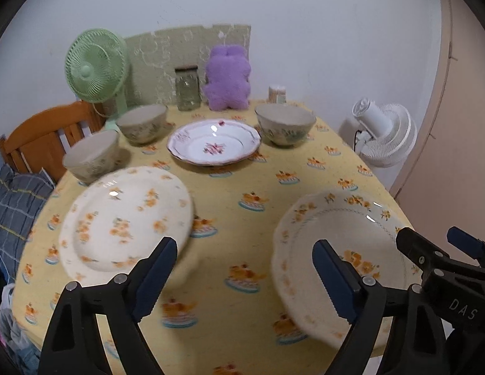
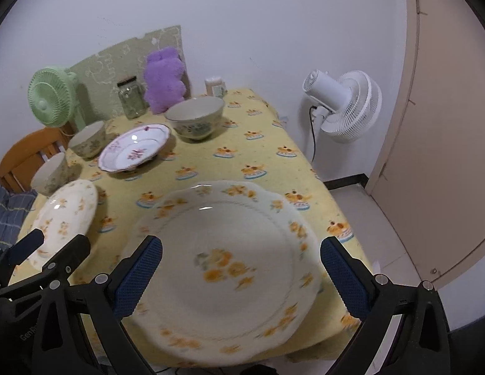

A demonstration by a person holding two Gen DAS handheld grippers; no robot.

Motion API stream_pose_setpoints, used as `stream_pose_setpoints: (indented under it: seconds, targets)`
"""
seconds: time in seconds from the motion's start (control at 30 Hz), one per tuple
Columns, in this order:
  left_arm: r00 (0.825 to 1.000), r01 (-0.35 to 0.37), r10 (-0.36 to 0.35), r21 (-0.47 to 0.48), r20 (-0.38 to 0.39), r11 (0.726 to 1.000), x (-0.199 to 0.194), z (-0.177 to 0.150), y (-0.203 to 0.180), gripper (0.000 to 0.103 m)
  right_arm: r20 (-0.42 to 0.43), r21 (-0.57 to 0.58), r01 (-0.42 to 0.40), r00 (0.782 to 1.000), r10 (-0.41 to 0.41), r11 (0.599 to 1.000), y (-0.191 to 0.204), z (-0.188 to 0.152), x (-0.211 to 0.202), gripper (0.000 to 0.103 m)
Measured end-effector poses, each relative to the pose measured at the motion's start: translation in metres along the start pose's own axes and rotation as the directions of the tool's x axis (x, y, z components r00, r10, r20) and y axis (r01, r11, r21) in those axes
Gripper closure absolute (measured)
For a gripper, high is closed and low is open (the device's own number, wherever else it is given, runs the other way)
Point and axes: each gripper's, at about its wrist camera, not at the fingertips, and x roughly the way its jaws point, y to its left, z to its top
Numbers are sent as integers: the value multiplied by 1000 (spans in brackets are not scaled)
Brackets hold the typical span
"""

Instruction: Organize plates and bowls

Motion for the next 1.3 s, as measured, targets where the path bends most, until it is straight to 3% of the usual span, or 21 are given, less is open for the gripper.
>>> stream_pose_setpoints:
  seconds: [0.33, 0.43, 0.53, 0.6, 0.93, 1.3]
  targets:
    - [991, -36, 28, -61, -132, 997, 50, -12, -39, 24, -122, -65, -48, 992, 39, 997, -33, 6, 59, 10]
    - [986, -53, 41, -72, -163, 996, 59, -15, -44, 31, -160, -74, -68, 986, 55, 995, -37, 6, 74, 13]
    - [980, -61, 44, -81, -192, 995, 68, -16, -49, 35, -203, -83, -91, 977, 72, 992, -41, 6, 88, 23]
    - [978, -51, 31, -91, -206, 995, 73, -15, -51, 37, -231, -81, -112, 969, 91, 990, -43, 6, 97, 37]
    - [963, -139, 121, -63, -240, 988, 85, -12, -59, 37, -273, -113, -171, 952, 134, 979, -42, 9, 111, 39]
    - [950, -124, 90, -100, -298, 987, 94, -2, -47, 38, -281, -128, -163, 952, 122, 978, -31, 21, 115, 39]
